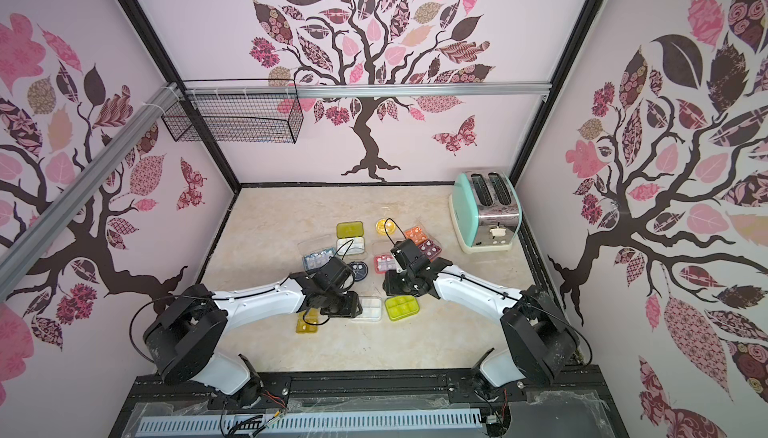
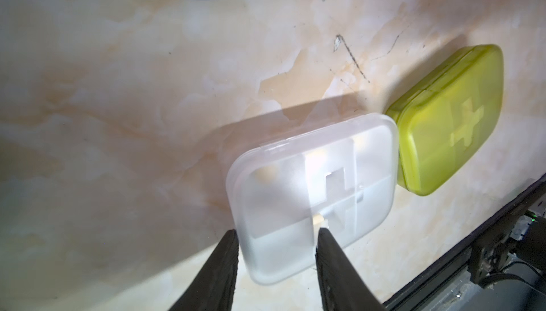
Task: Close pillboxes
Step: Move the pillbox to the center of the board.
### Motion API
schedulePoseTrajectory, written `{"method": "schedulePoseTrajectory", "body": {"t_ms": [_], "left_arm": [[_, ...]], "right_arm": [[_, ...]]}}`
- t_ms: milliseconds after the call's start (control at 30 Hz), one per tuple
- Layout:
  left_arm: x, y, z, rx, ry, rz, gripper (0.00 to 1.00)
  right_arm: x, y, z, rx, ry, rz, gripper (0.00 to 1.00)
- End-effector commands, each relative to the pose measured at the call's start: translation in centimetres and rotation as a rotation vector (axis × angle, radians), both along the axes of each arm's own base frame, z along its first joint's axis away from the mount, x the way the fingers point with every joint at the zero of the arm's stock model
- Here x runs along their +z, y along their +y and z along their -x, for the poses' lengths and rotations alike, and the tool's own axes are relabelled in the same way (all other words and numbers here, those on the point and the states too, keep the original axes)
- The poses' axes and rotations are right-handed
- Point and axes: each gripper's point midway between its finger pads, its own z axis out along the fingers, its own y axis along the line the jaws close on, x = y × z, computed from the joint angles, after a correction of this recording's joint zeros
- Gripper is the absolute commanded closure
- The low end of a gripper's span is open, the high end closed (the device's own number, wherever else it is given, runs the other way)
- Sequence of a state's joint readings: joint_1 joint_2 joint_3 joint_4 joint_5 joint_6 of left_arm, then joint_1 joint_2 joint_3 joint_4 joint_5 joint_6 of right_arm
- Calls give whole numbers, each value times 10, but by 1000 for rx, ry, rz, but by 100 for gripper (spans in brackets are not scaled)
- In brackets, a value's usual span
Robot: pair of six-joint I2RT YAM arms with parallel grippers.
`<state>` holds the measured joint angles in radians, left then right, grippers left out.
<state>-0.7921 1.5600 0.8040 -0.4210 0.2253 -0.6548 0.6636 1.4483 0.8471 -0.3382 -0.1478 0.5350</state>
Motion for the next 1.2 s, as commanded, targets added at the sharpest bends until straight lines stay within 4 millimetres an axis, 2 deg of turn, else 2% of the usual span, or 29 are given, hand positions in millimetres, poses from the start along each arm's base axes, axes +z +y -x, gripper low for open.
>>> {"method": "schedulePoseTrajectory", "body": {"t_ms": [0, 67, 200, 400, 800, 1167], "left_arm": [[-17, 11, 13, -8, 46, -66, 55], [-17, 9, 13, -9, 48, -61, 56], [-16, 6, 14, -7, 52, -47, 56], [-18, 4, 17, -6, 61, -36, 57], [-22, -5, 23, -22, 72, -20, 58], [-19, -16, 32, -44, 70, -9, 59]], "right_arm": [[-11, -27, 5, -17, 11, 92, 53], [-15, -32, 5, -25, 11, 104, 53], [-26, -39, 5, -48, 26, 118, 39], [-35, -43, 7, -51, 44, 130, 30], [-46, -51, 25, -53, 88, 134, 31], [-38, -60, 37, -81, 86, 119, 32]]}}
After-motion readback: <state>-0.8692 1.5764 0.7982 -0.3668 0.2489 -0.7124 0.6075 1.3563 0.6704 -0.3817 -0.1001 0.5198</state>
